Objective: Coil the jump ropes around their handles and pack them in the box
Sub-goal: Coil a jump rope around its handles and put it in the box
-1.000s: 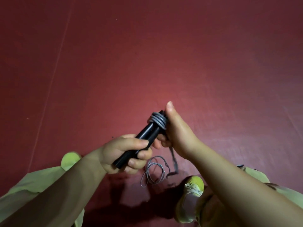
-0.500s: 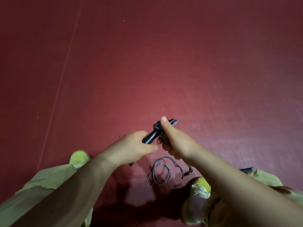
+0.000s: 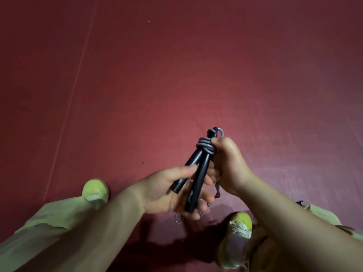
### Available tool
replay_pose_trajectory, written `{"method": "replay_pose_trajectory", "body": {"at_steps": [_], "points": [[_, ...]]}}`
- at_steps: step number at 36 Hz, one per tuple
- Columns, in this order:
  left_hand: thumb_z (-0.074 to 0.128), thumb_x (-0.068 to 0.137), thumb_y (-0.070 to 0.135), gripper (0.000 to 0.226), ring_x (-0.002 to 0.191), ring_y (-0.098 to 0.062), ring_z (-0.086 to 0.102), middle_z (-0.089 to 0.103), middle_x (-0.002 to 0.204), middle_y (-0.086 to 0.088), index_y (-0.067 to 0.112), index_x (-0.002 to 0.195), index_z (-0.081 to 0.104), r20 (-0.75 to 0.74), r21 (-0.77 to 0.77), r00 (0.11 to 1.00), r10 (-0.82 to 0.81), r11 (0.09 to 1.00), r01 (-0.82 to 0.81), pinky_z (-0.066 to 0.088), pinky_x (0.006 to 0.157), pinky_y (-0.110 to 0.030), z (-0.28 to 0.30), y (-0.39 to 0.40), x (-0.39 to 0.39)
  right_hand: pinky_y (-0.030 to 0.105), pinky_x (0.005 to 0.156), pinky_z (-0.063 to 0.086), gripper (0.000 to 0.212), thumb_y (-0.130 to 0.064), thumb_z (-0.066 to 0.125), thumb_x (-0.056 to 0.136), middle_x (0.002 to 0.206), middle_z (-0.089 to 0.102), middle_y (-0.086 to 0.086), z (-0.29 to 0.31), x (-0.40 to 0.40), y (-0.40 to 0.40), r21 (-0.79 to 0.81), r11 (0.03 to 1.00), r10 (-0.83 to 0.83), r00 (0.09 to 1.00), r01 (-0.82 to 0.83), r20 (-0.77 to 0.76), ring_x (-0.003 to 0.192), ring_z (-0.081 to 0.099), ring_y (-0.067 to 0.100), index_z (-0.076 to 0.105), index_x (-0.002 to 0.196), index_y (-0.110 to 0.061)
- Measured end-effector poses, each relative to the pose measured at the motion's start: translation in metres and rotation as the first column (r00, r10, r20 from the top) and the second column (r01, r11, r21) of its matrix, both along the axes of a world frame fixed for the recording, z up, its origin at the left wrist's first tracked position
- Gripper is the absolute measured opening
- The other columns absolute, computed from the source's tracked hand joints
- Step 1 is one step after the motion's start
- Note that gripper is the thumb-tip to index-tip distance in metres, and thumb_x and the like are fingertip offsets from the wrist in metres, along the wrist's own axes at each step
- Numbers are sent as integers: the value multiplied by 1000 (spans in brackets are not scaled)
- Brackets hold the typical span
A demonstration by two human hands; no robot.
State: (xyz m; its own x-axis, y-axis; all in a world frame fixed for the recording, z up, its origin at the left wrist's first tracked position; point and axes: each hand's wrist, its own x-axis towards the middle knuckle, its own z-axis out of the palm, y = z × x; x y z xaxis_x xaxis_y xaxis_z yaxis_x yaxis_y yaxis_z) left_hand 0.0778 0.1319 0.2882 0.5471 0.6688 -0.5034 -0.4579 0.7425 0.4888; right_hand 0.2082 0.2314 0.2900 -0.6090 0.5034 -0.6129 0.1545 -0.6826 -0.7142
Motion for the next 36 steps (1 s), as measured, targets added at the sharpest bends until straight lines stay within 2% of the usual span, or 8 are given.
{"method": "replay_pose_trajectory", "body": {"at_steps": [4, 12, 16, 23, 27, 30, 33, 36], "points": [[40, 71, 74, 65, 49, -13, 48, 50, 60, 1, 14, 84, 65, 66, -44, 997, 38, 998, -35, 43, 47, -24, 5, 1, 0, 20, 40, 14, 35, -44, 51, 58, 47, 32, -4, 4, 0, 5, 15, 999, 48, 991, -47, -127, 38, 23, 7, 38, 70, -13], [28, 71, 75, 71, 43, -15, 39, 45, 55, -1, 11, 83, 59, -418, 20, 900, 128, 991, -132, 31, 46, -23, 1, 6, -9, 21, 42, 20, 45, -47, 44, 97, 60, 47, 2, 1, 5, 15, 243, 945, 192, 974, -217, 122, 45, 30, 10, 52, 74, -10], [25, 85, 68, 66, 44, -15, 44, 50, 52, 3, 13, 80, 61, -686, 122, 713, 144, 989, -83, 37, 46, -23, -7, 7, -11, 20, 42, 19, 43, -40, 38, 101, 58, 47, 0, 3, 7, 15, 264, 920, 228, 943, -290, 243, 43, 29, 10, 60, 85, -7], [31, 92, 64, 61, 48, -18, 48, 53, 54, 4, 12, 80, 61, -842, 168, 513, 165, 985, -40, 40, 50, -28, -17, 9, -13, 20, 40, 26, 48, -44, 37, 101, 59, 55, 1, -2, 2, 11, 339, 875, 183, 883, -347, 432, 38, 36, 10, 64, 89, -6], [34, 82, 69, 55, 69, -28, 56, 56, 64, 1, 18, 76, 55, -979, 204, 45, 199, 958, 200, 47, 66, -38, -25, 6, -21, 25, 45, 33, 48, -48, 34, 100, 69, 65, 2, -6, -3, 3, 310, 871, 193, 846, -381, 497, 45, 50, 15, 60, 100, -8], [42, 86, 63, 40, 83, -26, 57, 55, 75, 4, 25, 88, 55, -921, 211, -243, 306, 912, 350, 45, 69, -35, -23, 3, -16, 28, 51, 31, 57, -61, 37, 94, 78, 65, 4, -6, -4, -3, 216, 911, 227, 864, -351, 449, 52, 52, 16, 58, 104, -9], [42, 81, 68, 43, 92, -23, 56, 56, 84, 8, 33, 100, 57, -861, 285, -298, 411, 877, 386, 43, 76, -35, -21, 3, -14, 27, 49, 29, 50, -56, 44, 94, 74, 59, 4, -7, -4, -2, 249, 934, 147, 912, -255, 382, 49, 45, 15, 59, 97, -9], [42, 71, 72, 51, 87, -23, 56, 58, 84, 7, 33, 99, 58, -890, 350, -178, 419, 879, 323, 46, 78, -37, -20, 5, -15, 24, 44, 25, 36, -46, 48, 96, 71, 54, 5, -6, -3, -1, 305, 933, 73, 932, -189, 354, 45, 37, 14, 56, 82, -13]]}}
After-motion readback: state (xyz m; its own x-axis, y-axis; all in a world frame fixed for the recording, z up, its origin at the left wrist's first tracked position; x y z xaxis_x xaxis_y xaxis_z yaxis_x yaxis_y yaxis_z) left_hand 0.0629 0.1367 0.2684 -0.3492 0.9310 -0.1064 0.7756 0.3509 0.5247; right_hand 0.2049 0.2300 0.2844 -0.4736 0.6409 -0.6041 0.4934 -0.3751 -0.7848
